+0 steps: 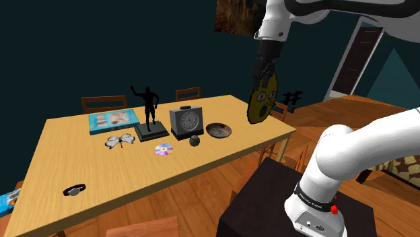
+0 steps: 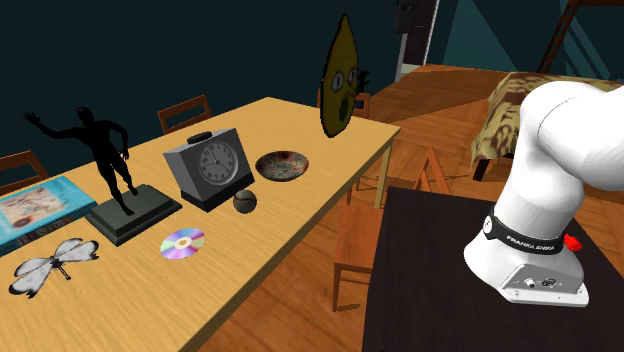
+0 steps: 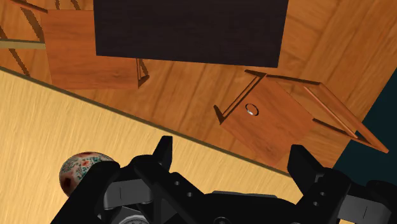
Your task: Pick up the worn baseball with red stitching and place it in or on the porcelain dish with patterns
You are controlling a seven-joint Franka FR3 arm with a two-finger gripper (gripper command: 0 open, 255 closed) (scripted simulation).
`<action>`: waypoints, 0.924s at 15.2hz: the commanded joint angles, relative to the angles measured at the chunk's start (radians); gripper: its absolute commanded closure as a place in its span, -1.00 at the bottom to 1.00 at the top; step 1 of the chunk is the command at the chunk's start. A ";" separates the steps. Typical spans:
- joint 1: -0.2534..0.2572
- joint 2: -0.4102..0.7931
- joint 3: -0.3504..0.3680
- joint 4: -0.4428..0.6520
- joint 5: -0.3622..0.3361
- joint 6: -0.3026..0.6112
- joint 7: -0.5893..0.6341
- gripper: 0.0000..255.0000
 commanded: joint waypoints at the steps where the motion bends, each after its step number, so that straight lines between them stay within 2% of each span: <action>1: 0.000 0.000 0.000 0.000 0.000 0.000 0.000 -1.00; 8: 0.003 0.100 -0.042 -0.133 -0.037 0.253 -0.116 -1.00; 14: 0.008 0.248 -0.080 -0.188 -0.055 0.474 -0.211 -1.00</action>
